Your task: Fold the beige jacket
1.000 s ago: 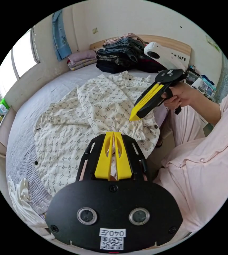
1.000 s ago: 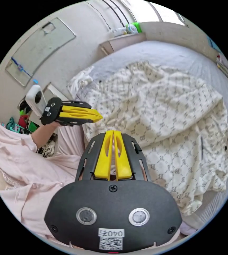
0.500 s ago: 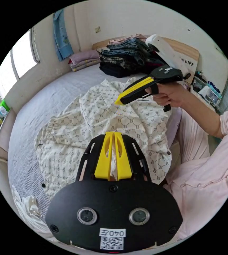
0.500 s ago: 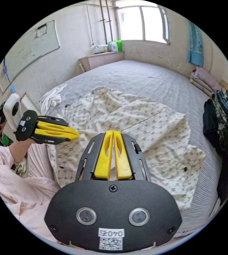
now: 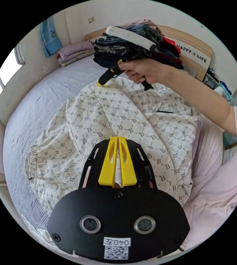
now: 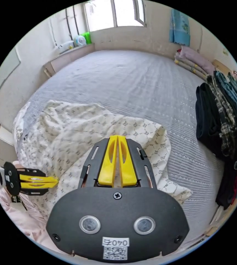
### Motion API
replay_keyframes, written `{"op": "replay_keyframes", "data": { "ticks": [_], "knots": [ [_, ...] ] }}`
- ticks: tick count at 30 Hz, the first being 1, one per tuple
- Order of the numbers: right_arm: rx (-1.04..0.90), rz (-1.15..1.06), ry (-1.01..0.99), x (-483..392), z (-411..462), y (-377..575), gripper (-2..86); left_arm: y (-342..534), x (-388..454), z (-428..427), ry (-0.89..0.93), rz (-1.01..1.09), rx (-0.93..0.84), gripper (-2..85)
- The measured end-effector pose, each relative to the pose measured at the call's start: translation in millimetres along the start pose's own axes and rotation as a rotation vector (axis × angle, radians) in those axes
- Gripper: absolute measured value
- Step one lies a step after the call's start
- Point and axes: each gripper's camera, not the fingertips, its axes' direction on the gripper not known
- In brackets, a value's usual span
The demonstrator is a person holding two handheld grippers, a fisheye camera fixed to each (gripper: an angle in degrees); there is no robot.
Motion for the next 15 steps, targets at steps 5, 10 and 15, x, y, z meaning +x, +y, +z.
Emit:
{"op": "replay_keyframes", "data": {
  "ticks": [5, 10, 15],
  "knots": [
    [-0.085, 0.035, 0.131, 20.6, 7.5, -2.8, -0.8, -15.0, -3.7, -28.7, -0.099, 0.035, 0.080, -0.8],
    [0.023, 0.051, 0.067, 15.7, -13.8, -10.6, 1.0, -91.8, -53.5, -49.4, -0.207, -0.059, 0.254, 1.1],
    [-0.045, 0.101, 0.185, 13.4, 40.2, -19.8, 0.2, -169.3, -105.2, 61.4, -0.324, -0.203, 0.022, -0.7]
  ]
}}
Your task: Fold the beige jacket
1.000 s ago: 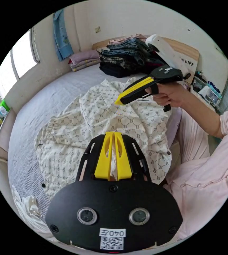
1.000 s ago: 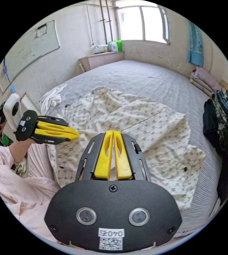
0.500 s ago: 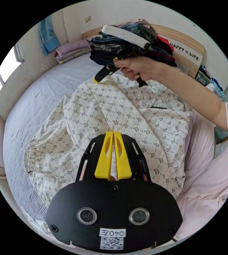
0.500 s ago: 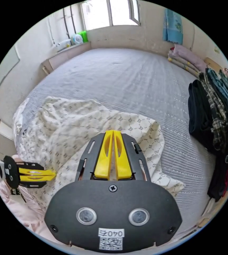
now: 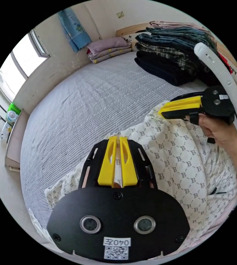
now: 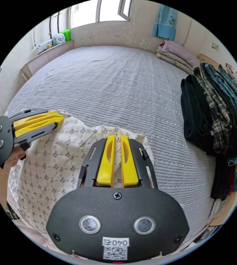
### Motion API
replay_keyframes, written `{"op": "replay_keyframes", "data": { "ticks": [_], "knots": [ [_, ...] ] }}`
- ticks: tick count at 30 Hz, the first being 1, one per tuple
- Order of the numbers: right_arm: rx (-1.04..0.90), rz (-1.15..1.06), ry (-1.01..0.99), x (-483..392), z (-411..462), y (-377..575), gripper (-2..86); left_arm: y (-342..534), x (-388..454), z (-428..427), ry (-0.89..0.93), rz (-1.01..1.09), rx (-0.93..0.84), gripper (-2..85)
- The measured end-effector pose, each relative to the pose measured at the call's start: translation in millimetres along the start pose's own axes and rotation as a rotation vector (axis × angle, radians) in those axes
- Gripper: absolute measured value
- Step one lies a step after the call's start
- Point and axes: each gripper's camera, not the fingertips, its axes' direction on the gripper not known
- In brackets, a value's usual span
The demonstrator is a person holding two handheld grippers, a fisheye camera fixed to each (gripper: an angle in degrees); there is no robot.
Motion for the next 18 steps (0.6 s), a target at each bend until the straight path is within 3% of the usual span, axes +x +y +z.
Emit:
{"op": "replay_keyframes", "data": {
  "ticks": [3, 8, 10, 12, 15, 18],
  "knots": [
    [-0.047, 0.014, -0.036, 9.0, 32.8, 3.1, -0.7, 10.5, -2.5, 53.8, -0.028, -0.006, -0.030, -0.8],
    [-0.039, 0.091, -0.155, 31.0, 39.3, 1.6, -1.0, 3.6, 17.2, 59.0, -0.142, 0.051, -0.043, -0.8],
    [-0.104, 0.112, -0.155, 35.3, 27.3, -2.8, -1.0, 5.4, 3.7, 44.3, -0.083, 0.036, -0.034, -0.9],
    [-0.010, 0.050, -0.114, 27.5, -15.5, 9.3, -1.0, 34.2, -38.5, -18.2, 0.014, -0.112, 0.130, -0.9],
    [0.136, -0.149, -0.206, -8.0, -98.9, 66.8, -1.0, 114.5, -66.0, -120.3, 0.164, -0.081, 0.347, -0.9],
    [0.206, -0.321, -0.284, -57.7, -149.2, 145.5, -1.0, 200.6, -46.8, -187.7, 0.127, 0.036, 0.324, -0.8]
  ]
}}
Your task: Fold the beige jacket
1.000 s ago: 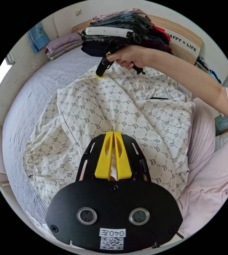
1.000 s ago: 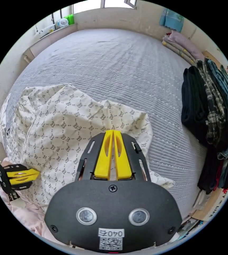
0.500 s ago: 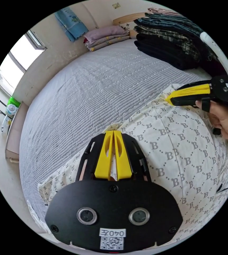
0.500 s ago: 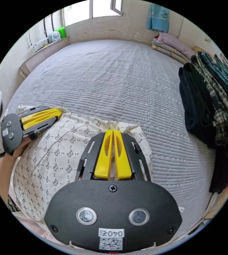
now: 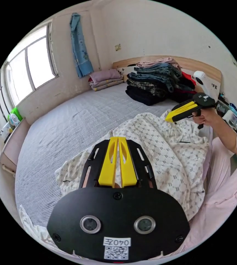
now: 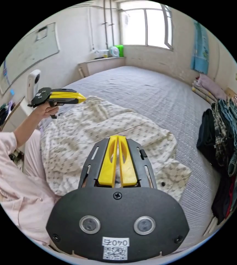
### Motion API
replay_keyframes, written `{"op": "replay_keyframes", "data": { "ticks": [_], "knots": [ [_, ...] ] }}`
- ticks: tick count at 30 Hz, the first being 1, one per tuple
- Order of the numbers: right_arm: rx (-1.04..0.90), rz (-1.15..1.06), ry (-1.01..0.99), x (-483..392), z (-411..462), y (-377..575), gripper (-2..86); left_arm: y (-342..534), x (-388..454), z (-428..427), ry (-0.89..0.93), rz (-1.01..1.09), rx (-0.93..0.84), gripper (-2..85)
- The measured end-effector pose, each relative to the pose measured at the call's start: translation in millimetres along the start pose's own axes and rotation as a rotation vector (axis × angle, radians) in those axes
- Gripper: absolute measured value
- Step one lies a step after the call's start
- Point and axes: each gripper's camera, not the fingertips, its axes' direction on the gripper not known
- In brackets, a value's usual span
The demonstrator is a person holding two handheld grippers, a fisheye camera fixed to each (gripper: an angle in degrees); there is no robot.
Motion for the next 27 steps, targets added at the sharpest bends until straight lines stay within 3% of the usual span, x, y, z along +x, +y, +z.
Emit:
{"op": "replay_keyframes", "data": {
  "ticks": [6, 11, 15, 22, 25, 27],
  "knots": [
    [-0.011, -0.132, -0.067, -132.3, 12.2, 65.7, -1.0, 95.4, 95.5, -21.4, 0.015, 0.103, -0.290, -0.9],
    [-0.195, -0.232, 0.231, -185.1, 78.4, 94.6, -1.0, 148.4, 114.6, 35.0, -0.033, 0.119, -0.434, -1.0],
    [-0.146, -0.279, 0.271, -191.2, 92.0, 109.5, -1.0, 167.4, 111.3, 48.3, -0.041, 0.103, -0.350, -1.3],
    [-0.223, -0.175, 0.163, -176.7, 94.0, 96.3, -0.9, 186.0, 78.5, 59.8, 0.045, 0.009, -0.286, -1.0],
    [-0.224, -0.133, 0.128, -170.3, 80.1, 93.6, -0.9, 181.2, 82.1, 56.5, -0.033, 0.052, -0.303, -0.9],
    [-0.131, -0.067, 0.183, -161.4, 49.1, 96.5, -1.0, 166.0, 77.3, 25.8, -0.126, 0.024, -0.166, -0.9]
  ]
}}
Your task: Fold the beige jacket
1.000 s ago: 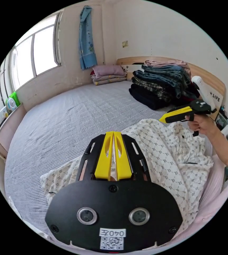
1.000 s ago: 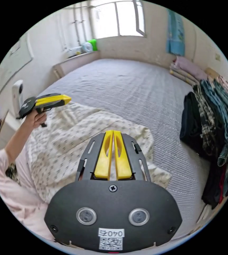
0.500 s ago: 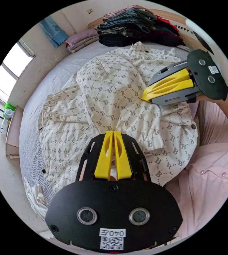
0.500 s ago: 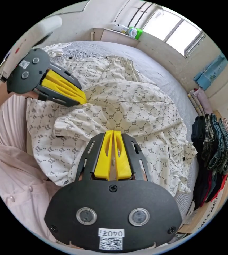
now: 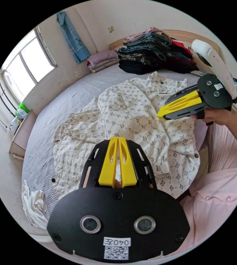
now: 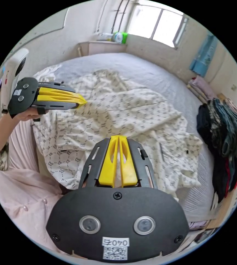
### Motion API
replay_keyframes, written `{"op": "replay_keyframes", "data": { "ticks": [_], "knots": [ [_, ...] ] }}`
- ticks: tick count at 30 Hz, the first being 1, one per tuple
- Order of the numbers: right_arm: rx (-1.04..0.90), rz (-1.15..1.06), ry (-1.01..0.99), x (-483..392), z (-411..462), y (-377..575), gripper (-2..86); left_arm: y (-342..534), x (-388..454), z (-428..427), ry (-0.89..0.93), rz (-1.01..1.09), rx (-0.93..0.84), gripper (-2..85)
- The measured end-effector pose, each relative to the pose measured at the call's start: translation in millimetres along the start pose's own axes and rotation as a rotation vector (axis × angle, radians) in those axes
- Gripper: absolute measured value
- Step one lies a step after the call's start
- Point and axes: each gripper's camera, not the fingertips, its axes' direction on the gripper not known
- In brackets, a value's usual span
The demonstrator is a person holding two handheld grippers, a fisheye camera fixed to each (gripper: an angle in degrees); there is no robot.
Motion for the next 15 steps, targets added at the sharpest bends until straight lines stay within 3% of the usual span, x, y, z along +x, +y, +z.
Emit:
{"op": "replay_keyframes", "data": {
  "ticks": [3, 6, 10, 11, 15],
  "knots": [
    [0.075, 0.143, 0.056, 32.2, -39.9, 25.5, -1.0, -18.7, -14.0, -15.2, 0.065, -0.036, 0.078, -0.9],
    [0.017, 0.237, 0.080, 58.8, -49.0, 56.4, -1.0, -31.2, -3.9, 20.1, 0.021, 0.032, 0.022, -0.9],
    [-0.269, 0.351, 0.191, 95.8, -12.6, 98.6, -1.0, -22.8, 17.8, 95.2, 0.031, 0.140, -0.178, -0.9],
    [-0.299, 0.369, 0.127, 106.0, -4.8, 108.0, -1.0, -14.4, 20.4, 109.9, 0.014, 0.145, -0.170, -0.9],
    [-0.140, 0.479, 0.092, 142.9, -61.4, 122.8, -0.9, -5.1, 15.1, 85.5, -0.045, 0.129, -0.097, -0.9]
  ]
}}
